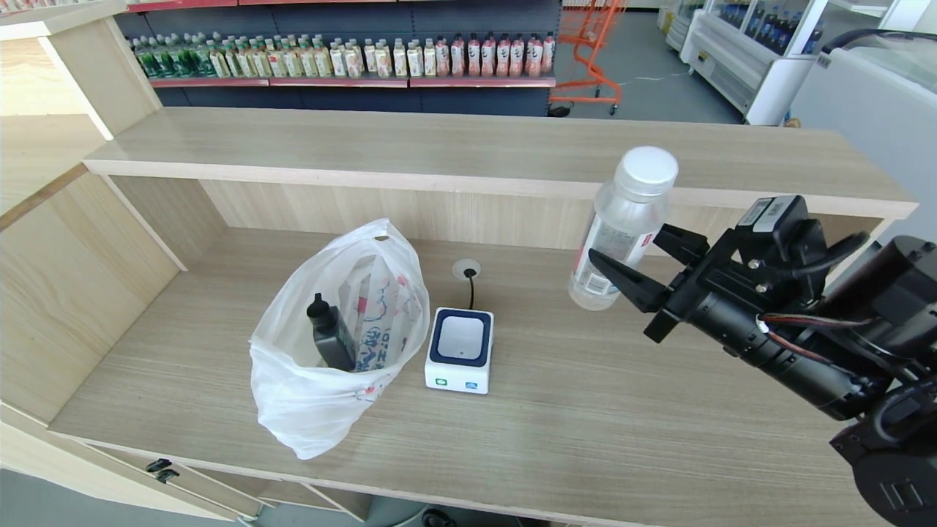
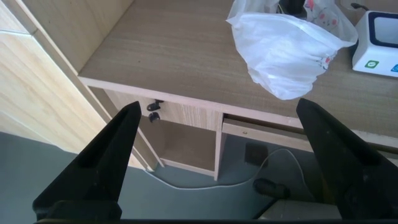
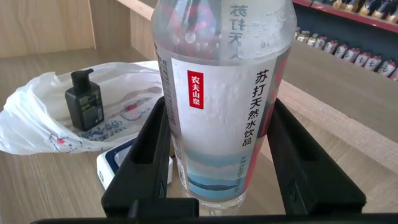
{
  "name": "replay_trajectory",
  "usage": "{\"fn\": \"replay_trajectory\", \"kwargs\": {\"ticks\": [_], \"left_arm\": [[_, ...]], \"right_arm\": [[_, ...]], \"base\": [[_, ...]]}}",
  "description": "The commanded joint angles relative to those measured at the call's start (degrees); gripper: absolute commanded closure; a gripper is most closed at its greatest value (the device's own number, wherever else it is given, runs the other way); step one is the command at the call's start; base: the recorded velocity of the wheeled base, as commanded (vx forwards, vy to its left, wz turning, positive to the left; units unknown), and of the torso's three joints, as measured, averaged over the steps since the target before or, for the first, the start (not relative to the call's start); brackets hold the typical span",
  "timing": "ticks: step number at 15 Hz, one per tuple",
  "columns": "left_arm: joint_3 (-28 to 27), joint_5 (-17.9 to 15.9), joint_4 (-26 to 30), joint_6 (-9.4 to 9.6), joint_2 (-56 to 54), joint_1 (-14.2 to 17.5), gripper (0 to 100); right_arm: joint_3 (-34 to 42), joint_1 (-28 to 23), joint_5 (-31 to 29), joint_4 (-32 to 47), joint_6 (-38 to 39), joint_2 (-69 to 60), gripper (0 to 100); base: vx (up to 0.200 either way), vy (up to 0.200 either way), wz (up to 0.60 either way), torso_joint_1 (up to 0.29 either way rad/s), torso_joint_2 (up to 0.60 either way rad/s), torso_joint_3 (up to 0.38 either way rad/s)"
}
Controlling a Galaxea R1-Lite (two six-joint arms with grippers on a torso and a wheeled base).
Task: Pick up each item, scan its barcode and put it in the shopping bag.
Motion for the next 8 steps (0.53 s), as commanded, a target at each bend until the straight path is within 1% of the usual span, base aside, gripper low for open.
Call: {"fn": "replay_trajectory", "kwargs": {"ticks": [1, 6, 8], "left_arm": [[0.0, 0.0, 0.0, -0.03, 0.1, -0.1, 0], [0.0, 0.0, 0.0, -0.03, 0.1, -0.1, 0], [0.0, 0.0, 0.0, -0.03, 0.1, -0.1, 0]], "right_arm": [[-0.1, 0.1, 0.0, 0.3, 0.1, 0.3, 100], [-0.1, 0.1, 0.8, 0.2, 0.1, 1.4, 100], [-0.3, -1.3, 1.0, -2.0, 0.1, 4.0, 100]], "base": [[0.000, 0.200, 0.00, 0.002, 0.00, -0.002], [0.000, 0.200, 0.00, 0.000, 0.00, 0.000], [0.000, 0.200, 0.00, 0.005, 0.00, 0.005]]}}
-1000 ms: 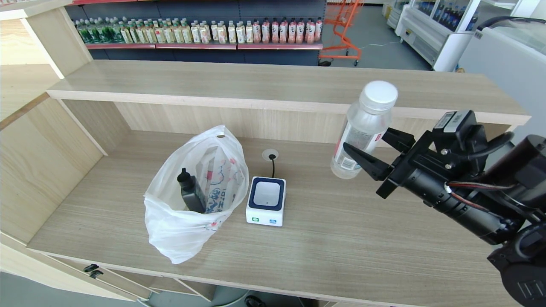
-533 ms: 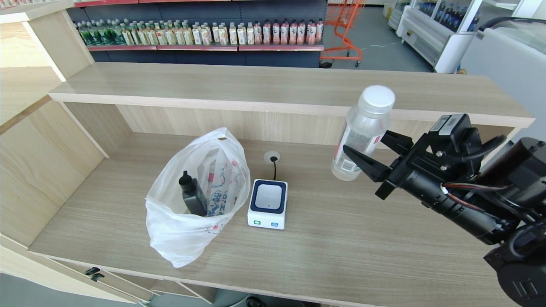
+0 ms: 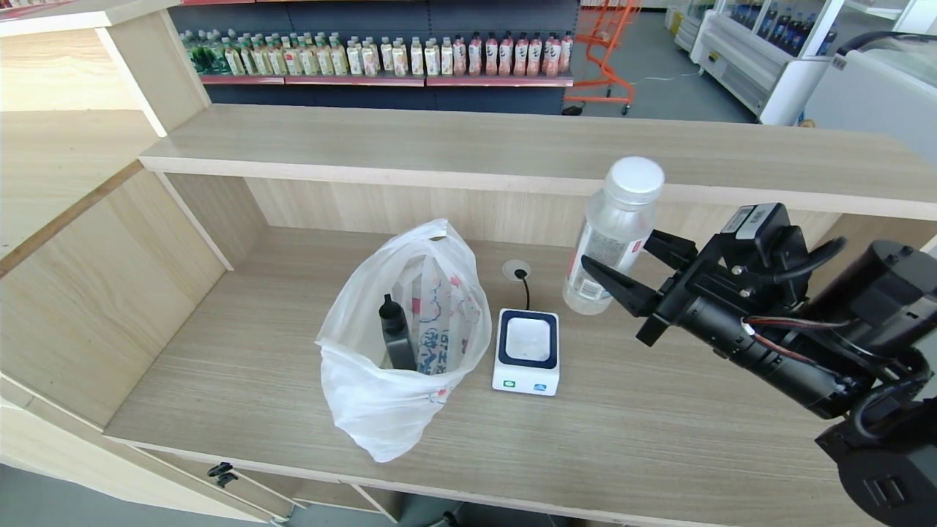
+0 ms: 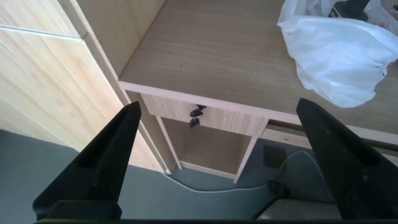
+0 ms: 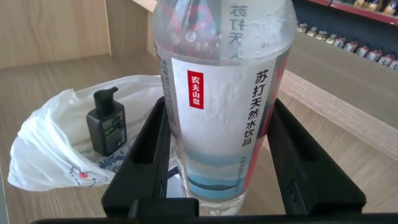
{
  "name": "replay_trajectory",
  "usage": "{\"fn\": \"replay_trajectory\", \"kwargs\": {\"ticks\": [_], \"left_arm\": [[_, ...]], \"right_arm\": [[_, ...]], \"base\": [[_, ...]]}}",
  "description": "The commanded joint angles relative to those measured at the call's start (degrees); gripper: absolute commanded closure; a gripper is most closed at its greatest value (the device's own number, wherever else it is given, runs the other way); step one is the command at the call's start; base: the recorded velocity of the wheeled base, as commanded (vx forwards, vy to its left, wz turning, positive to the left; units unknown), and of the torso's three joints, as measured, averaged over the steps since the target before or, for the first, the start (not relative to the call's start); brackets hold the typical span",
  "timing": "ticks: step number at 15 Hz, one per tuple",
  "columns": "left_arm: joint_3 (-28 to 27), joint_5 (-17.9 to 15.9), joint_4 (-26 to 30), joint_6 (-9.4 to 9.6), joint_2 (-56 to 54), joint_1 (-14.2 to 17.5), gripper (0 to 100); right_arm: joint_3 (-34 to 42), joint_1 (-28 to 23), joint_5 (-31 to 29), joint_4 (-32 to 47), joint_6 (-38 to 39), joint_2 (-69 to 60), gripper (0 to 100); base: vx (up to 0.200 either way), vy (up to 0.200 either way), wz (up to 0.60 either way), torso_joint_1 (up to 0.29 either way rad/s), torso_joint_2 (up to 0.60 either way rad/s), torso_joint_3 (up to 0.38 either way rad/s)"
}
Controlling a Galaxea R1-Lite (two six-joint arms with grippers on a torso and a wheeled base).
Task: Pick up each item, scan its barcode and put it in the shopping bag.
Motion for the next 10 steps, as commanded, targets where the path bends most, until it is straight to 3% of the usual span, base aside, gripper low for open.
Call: {"fn": "replay_trajectory", "kwargs": {"ticks": [1, 4, 10], "left_arm": [[0.0, 0.0, 0.0, -0.01, 0.1, 0.0, 0], [0.0, 0.0, 0.0, 0.08, 0.1, 0.0, 0], [0.0, 0.0, 0.0, 0.26, 0.1, 0.0, 0]], "right_arm": [[-0.4, -1.2, 0.0, -1.1, 0.0, 3.6, 100], [-1.0, -2.4, 0.0, -1.1, -0.8, 5.7, 100], [-6.1, -4.0, 0.1, -1.1, -3.7, 9.8, 100]], "base": [[0.000, 0.200, 0.00, -0.007, 0.00, -0.002], [0.000, 0.200, 0.00, -0.001, 0.00, 0.002], [0.000, 0.000, 0.00, 0.000, 0.00, 0.000]]}}
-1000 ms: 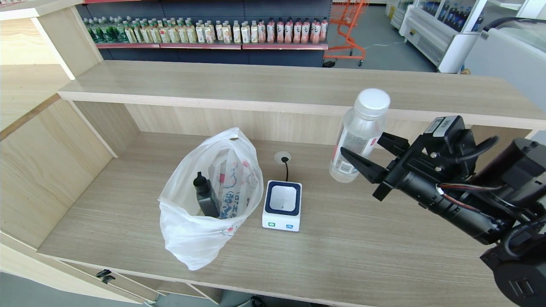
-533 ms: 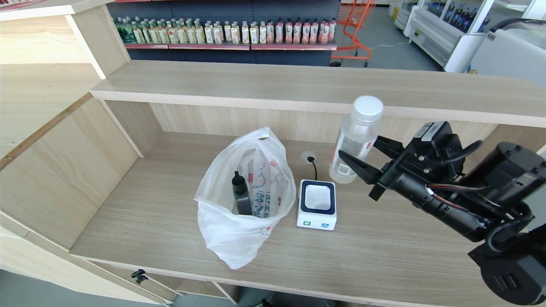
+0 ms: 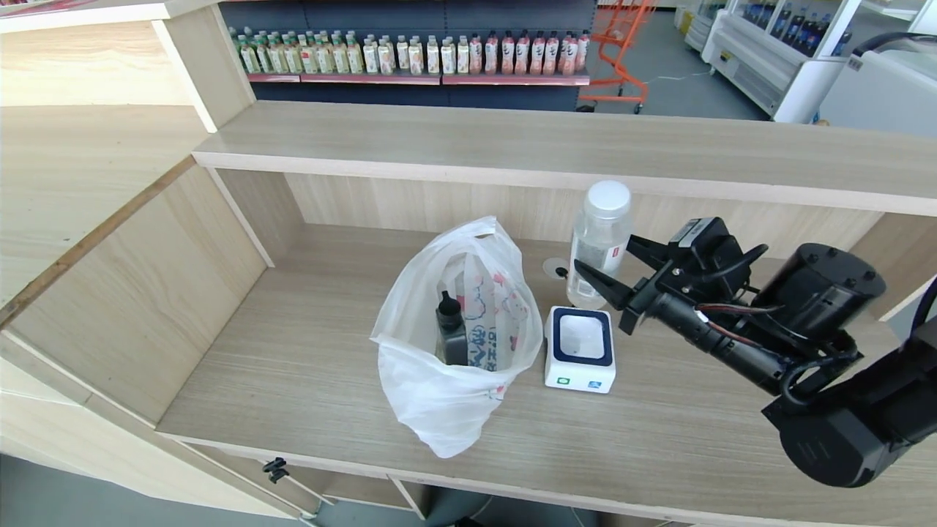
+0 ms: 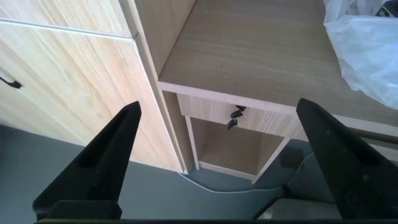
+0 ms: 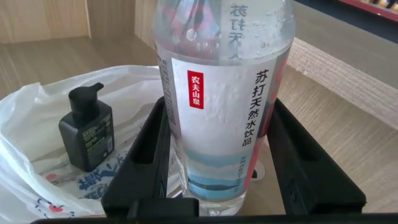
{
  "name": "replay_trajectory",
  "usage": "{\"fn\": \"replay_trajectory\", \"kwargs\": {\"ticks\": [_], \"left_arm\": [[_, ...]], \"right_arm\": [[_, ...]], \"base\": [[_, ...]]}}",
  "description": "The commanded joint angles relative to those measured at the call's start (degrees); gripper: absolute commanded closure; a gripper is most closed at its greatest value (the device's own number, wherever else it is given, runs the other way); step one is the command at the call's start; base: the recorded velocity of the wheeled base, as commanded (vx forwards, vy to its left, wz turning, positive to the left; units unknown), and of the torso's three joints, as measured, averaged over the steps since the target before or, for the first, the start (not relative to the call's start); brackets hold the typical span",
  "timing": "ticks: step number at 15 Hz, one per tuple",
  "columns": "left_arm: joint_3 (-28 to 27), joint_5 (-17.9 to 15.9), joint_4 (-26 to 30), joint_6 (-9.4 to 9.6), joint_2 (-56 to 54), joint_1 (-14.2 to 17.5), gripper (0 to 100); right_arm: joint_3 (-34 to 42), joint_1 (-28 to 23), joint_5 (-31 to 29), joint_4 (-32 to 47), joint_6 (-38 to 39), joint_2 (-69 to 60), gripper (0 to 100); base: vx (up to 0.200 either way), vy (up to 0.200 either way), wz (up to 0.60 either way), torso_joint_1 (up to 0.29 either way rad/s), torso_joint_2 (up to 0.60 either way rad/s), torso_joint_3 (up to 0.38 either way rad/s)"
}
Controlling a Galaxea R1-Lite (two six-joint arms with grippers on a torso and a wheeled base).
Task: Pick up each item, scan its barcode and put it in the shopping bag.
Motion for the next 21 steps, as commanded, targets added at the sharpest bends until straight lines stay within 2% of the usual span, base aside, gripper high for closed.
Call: {"fn": "replay_trajectory", "kwargs": {"ticks": [1, 3, 8, 14, 17, 21], "left_arm": [[0.0, 0.0, 0.0, -0.08, 0.1, 0.0, 0], [0.0, 0.0, 0.0, -0.16, 0.1, 0.0, 0], [0.0, 0.0, 0.0, -0.16, 0.1, 0.0, 0], [0.0, 0.0, 0.0, -0.16, 0.1, 0.0, 0], [0.0, 0.0, 0.0, -0.16, 0.1, 0.0, 0], [0.0, 0.0, 0.0, -0.16, 0.1, 0.0, 0]], "right_arm": [[-0.7, -0.1, 0.0, -0.1, 0.0, 1.3, 100], [-0.7, -0.1, 0.9, -0.1, -0.1, 1.7, 100], [-1.5, -0.2, 2.5, -0.1, -2.3, 4.4, 100], [-1.6, -4.8, 12.6, -0.1, -10.3, 8.2, 100], [-5.7, -8.3, 19.7, -0.1, -13.0, 11.4, 100], [-11.5, -7.5, 22.1, -0.1, -13.1, 13.5, 100]], "base": [[0.200, 0.000, 0.00, -0.002, 0.00, -0.002], [0.200, 0.000, 0.00, -0.007, 0.00, 0.000], [0.000, 0.000, 0.00, 0.000, 0.00, 0.000], [0.000, 0.000, 0.00, 0.000, 0.00, 0.000], [0.000, 0.000, 0.00, 0.000, 0.00, 0.000], [0.000, 0.000, 0.00, 0.000, 0.00, 0.000]]}}
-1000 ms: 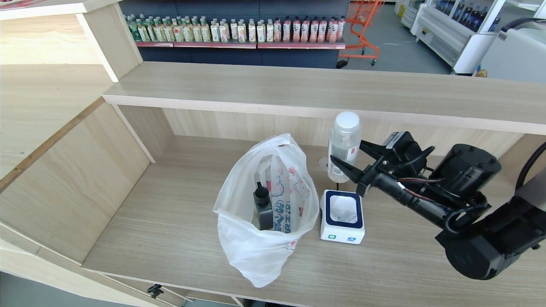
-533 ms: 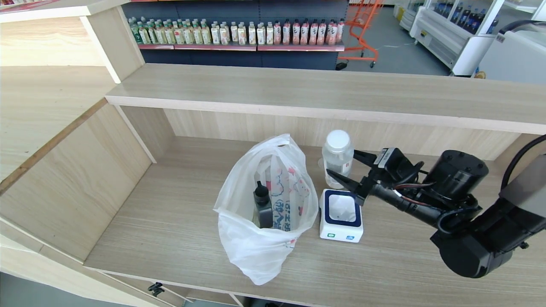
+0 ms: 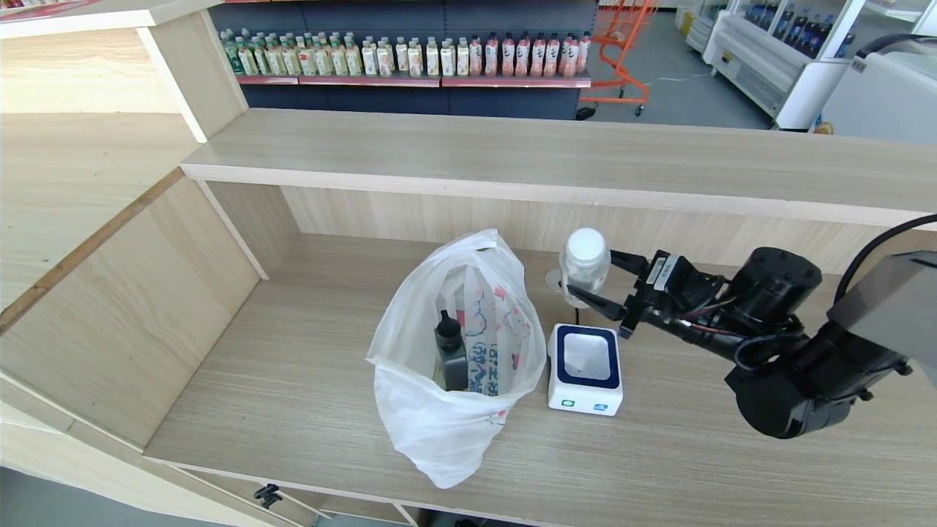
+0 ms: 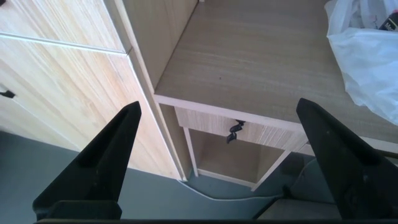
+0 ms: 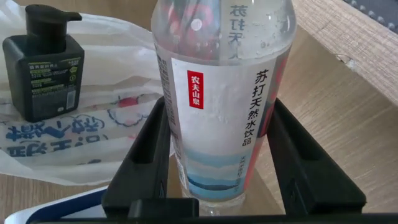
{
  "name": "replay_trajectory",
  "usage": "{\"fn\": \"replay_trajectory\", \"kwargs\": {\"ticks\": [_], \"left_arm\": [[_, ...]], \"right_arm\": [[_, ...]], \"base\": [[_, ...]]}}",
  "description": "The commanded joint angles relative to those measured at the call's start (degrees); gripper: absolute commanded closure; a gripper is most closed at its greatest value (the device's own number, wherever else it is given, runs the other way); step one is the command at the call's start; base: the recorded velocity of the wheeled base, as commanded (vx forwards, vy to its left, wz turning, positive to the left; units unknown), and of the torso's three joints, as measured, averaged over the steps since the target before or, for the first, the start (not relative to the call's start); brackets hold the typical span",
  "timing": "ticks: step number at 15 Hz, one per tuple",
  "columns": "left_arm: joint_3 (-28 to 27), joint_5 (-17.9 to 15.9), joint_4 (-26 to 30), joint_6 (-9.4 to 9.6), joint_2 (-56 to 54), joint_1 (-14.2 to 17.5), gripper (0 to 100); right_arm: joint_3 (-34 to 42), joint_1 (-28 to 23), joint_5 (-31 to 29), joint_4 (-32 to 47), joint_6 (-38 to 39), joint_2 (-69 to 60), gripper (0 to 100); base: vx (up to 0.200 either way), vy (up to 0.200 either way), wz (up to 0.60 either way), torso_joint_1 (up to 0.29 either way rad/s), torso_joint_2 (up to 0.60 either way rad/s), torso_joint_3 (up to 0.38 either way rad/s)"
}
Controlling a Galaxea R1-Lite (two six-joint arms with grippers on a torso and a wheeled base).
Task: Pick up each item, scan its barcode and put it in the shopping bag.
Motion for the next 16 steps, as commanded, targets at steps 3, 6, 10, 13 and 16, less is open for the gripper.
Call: {"fn": "replay_trajectory", "kwargs": {"ticks": [3, 6, 10, 13, 16], "left_arm": [[0.0, 0.0, 0.0, 0.00, 0.1, 0.0, 0], [0.0, 0.0, 0.0, 0.00, 0.1, 0.0, 0], [0.0, 0.0, 0.0, 0.00, 0.1, 0.0, 0], [0.0, 0.0, 0.0, 0.00, 0.1, 0.0, 0], [0.0, 0.0, 0.0, 0.00, 0.1, 0.0, 0]], "right_arm": [[-1.1, 1.7, 2.1, 0.0, -1.2, 2.2, 100], [-0.9, 1.3, 5.5, 0.0, -4.8, 3.7, 100], [-0.9, 0.6, 6.8, 0.0, -6.3, 4.8, 100], [-0.8, 0.6, 7.6, 0.0, -8.0, 6.2, 100], [-1.0, 0.6, 8.0, 0.0, -9.4, 7.9, 100]], "base": [[0.000, 0.000, 0.00, 0.000, 0.00, 0.000], [0.000, 0.000, 0.00, 0.000, 0.00, 0.000], [0.000, 0.000, 0.00, 0.000, 0.00, 0.000], [0.000, 0.000, 0.00, 0.000, 0.00, 0.000], [0.000, 0.000, 0.00, 0.000, 0.00, 0.000]]}}
